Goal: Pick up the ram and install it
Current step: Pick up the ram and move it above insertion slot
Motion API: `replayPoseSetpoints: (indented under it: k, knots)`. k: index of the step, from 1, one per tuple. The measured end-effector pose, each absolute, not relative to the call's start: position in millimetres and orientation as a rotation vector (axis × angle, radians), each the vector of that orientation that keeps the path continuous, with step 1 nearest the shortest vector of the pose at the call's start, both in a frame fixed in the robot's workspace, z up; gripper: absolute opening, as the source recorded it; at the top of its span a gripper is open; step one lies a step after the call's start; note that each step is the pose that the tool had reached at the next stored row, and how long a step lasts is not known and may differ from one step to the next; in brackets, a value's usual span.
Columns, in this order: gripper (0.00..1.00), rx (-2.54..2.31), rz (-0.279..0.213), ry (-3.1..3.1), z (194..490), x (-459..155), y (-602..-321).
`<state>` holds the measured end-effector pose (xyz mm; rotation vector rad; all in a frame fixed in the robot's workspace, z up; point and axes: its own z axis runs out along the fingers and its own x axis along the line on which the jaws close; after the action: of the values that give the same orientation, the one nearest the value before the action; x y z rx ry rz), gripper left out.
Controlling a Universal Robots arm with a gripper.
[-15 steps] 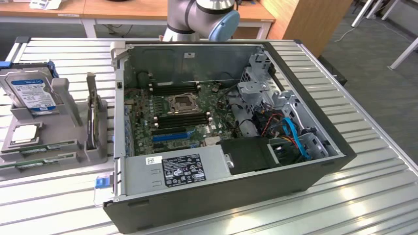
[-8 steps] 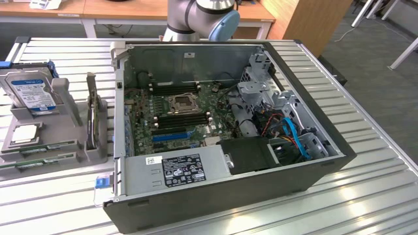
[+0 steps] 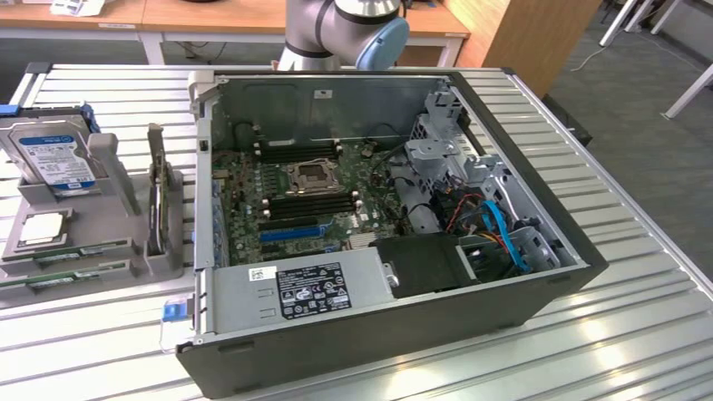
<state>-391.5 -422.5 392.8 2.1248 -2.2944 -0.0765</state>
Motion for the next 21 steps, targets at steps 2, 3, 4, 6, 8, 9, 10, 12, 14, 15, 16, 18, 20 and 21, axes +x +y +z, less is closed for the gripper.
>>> replayPoseSetpoints:
  k: [2, 3, 4, 6, 8, 9, 10, 12, 14, 15, 16, 18, 20, 21]
  knots:
    - [0.10, 2.145, -0.076, -2.275, 392.8, -391.5, -422.5]
    - [0.10, 2.145, -0.076, -2.275, 392.8, -391.5, -422.5]
    - [0.10, 2.145, -0.076, -2.275, 392.8, -391.5, -422.5]
    - [0.10, 2.145, -0.076, -2.274, 392.8, -391.5, -422.5]
    - [0.10, 2.155, -0.076, -2.265, 392.8, -391.4, -422.5]
    - [0.10, 2.163, -0.076, -2.258, 392.8, -391.4, -422.5]
    - [0.10, 2.171, -0.076, -2.249, 392.8, -391.4, -422.5]
    - [0.10, 2.185, -0.076, -2.235, 392.8, -391.5, -422.5]
    - [0.10, 2.190, -0.076, -2.231, 392.8, -391.5, -422.5]
    - [0.10, 2.189, -0.076, -2.231, 392.8, -391.5, -422.5]
    - [0.10, 2.190, -0.076, -2.230, 392.8, -391.5, -422.5]
    - [0.10, 2.190, -0.076, -2.230, 392.8, -391.5, -422.5]
    - [0.10, 2.191, -0.076, -2.229, 392.8, -391.5, -422.5]
    - [0.10, 2.192, -0.076, -2.228, 392.8, -391.5, -422.5]
